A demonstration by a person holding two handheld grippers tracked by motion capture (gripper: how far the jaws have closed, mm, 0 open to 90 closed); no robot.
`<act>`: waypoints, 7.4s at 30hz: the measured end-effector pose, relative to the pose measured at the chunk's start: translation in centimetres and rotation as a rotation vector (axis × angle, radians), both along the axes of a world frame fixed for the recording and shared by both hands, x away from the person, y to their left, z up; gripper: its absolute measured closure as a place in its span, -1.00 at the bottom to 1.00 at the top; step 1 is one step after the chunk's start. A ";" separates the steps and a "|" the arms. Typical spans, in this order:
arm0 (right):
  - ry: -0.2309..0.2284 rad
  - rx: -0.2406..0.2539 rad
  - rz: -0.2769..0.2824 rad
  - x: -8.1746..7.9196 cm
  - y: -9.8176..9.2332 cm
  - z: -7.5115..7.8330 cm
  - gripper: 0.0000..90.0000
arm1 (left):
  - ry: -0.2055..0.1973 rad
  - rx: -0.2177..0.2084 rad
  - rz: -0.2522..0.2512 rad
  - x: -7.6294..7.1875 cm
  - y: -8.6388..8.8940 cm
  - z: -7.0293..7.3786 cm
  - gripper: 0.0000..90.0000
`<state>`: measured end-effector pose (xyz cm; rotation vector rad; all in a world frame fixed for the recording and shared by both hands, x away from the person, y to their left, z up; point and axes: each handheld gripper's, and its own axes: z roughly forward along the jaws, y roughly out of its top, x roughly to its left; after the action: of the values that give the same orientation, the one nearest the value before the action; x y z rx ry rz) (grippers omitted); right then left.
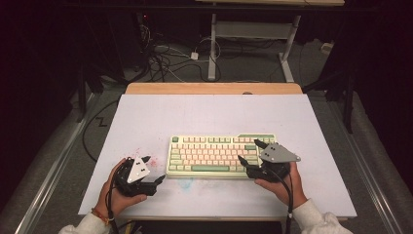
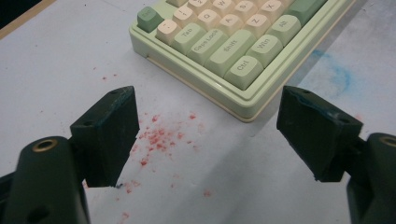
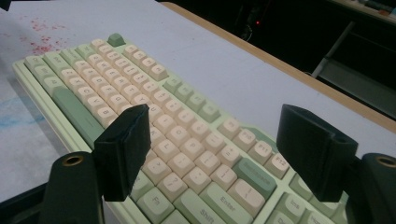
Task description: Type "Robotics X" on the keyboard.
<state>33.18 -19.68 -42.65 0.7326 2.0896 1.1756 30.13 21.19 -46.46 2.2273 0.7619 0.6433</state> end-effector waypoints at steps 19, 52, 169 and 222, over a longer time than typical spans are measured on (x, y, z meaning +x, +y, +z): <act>0.017 -0.031 -0.073 -2.8 -3.4 -1.9 -0.39 | -0.020 0.011 0.014 -0.1 -0.2 0.3 -0.53; 0.056 -0.088 -0.037 -3.5 -2.3 -3.3 -0.39 | 0.102 0.006 -0.147 4.3 -5.4 4.0 0.95; 0.117 -0.057 0.044 -0.2 -2.4 -0.9 0.75 | -0.042 -0.021 0.007 0.0 -0.4 0.1 -0.53; 0.254 -0.204 0.121 6.7 7.3 -2.2 1.00 | -0.018 -0.005 -0.013 0.0 -0.5 -0.2 -0.53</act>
<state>39.86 -12.42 -44.83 0.6975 2.4523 0.9516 30.15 20.71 -46.63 2.2177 0.7385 0.6536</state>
